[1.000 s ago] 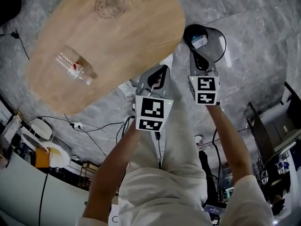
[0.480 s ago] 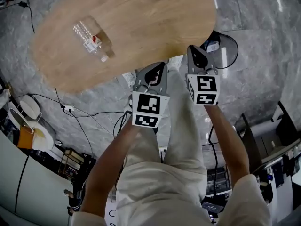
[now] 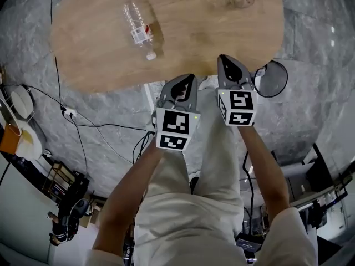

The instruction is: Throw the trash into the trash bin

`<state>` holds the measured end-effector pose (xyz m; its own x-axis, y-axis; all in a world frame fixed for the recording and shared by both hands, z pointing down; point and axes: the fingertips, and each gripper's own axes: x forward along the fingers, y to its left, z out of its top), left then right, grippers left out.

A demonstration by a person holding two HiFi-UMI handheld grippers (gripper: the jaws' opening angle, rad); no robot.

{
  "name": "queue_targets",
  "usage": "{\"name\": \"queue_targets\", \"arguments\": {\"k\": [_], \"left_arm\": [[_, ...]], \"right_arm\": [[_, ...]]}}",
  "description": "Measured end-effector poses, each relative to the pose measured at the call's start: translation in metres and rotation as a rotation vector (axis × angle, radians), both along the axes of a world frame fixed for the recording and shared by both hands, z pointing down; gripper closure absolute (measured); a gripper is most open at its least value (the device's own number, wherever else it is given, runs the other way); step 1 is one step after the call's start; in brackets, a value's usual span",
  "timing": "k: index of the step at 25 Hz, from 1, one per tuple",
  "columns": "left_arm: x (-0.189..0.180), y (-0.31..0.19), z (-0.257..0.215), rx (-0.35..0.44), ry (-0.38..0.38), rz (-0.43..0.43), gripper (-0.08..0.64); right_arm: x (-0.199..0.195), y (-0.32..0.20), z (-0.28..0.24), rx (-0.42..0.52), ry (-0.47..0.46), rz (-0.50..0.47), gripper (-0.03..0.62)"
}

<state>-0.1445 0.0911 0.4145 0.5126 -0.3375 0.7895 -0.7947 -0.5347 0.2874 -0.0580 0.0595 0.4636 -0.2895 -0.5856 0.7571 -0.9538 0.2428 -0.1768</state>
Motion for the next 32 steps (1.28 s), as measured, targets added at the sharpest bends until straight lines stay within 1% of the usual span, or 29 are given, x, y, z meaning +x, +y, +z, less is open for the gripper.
{"name": "queue_targets", "arguments": {"k": [4,9,15,17,19,20,24,25,26,27,30,32], "left_arm": [[-0.035,-0.006,-0.005,0.012,-0.004,-0.063,0.558],[-0.071,-0.006,-0.005,0.013,-0.006,-0.118,0.56],[-0.109,-0.008,-0.001,0.007,-0.003,-0.166,0.558],[-0.12,-0.008,0.001,0.005,-0.003,-0.179,0.558],[-0.131,-0.007,0.004,0.001,-0.002,-0.192,0.558],[-0.136,-0.006,0.005,-0.001,-0.001,-0.199,0.558],[-0.154,-0.005,0.008,-0.008,-0.002,-0.228,0.56],[-0.158,-0.005,0.009,-0.009,-0.003,-0.232,0.56],[-0.163,-0.005,0.01,-0.01,-0.005,-0.235,0.558],[-0.168,-0.004,0.012,-0.011,-0.006,-0.237,0.56],[-0.183,-0.004,0.015,-0.014,-0.005,-0.248,0.56],[-0.192,-0.003,0.015,-0.015,-0.006,-0.255,0.558]], "right_arm": [[-0.022,-0.014,-0.005,0.013,0.001,-0.006,0.566],[-0.063,-0.025,-0.007,0.03,0.003,-0.069,0.565],[-0.116,-0.032,-0.006,0.031,-0.015,-0.136,0.543],[-0.133,-0.032,-0.003,0.026,-0.023,-0.158,0.512],[-0.149,-0.03,0.002,0.014,-0.031,-0.181,0.499],[-0.155,-0.029,0.005,0.007,-0.032,-0.194,0.482],[-0.179,-0.026,0.021,-0.051,-0.055,-0.234,0.363],[-0.185,-0.026,0.027,-0.073,-0.071,-0.231,0.361],[-0.19,-0.026,0.034,-0.095,-0.084,-0.228,0.378],[-0.196,-0.026,0.04,-0.114,-0.09,-0.231,0.35],[-0.209,-0.031,0.056,-0.141,-0.073,-0.246,0.294],[-0.215,-0.034,0.063,-0.151,-0.057,-0.241,0.284]]}}
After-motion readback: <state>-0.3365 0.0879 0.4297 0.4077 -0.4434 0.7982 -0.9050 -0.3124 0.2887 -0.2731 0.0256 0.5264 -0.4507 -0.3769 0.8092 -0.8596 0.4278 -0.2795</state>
